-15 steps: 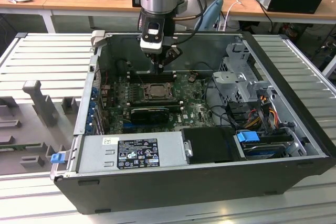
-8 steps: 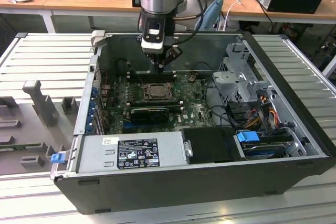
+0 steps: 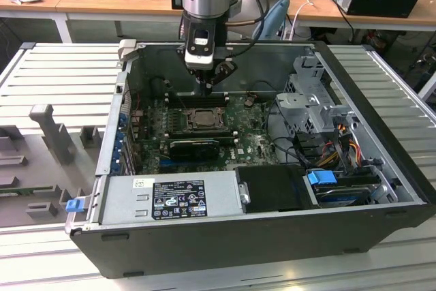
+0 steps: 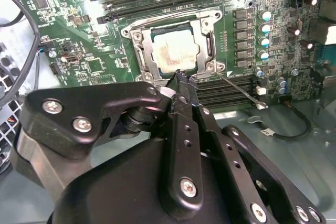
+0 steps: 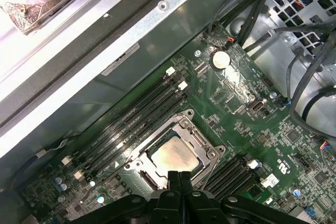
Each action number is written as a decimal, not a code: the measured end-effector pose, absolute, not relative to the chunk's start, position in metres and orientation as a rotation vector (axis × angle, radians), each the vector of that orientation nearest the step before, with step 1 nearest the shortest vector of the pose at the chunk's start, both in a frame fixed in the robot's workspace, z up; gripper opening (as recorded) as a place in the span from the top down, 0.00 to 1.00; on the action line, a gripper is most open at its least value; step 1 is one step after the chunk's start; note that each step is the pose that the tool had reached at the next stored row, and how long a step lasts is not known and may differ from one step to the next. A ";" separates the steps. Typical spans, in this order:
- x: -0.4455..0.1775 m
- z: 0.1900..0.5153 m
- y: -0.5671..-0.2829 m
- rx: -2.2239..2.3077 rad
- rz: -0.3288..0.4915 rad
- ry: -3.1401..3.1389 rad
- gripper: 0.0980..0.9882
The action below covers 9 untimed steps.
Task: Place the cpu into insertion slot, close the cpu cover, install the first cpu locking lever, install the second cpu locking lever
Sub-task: 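Install the first cpu locking lever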
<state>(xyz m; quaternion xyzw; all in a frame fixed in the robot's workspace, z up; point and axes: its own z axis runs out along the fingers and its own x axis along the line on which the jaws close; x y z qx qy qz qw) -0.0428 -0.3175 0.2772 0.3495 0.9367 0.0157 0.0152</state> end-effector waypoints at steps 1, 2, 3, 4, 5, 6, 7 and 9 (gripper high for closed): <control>-0.043 0.277 -0.318 1.082 0.049 2.917 0.99; -0.043 0.277 -0.318 1.078 0.049 2.918 0.99; -0.043 0.277 -0.318 1.069 0.049 2.922 0.99; -0.043 0.277 -0.318 1.060 0.049 2.925 0.99; -0.043 0.277 -0.318 1.051 0.049 2.928 0.99; -0.043 0.277 -0.318 1.041 0.050 2.932 0.99; -0.043 0.277 -0.318 1.028 0.050 2.937 0.99; -0.043 0.277 -0.318 0.983 0.050 2.953 0.99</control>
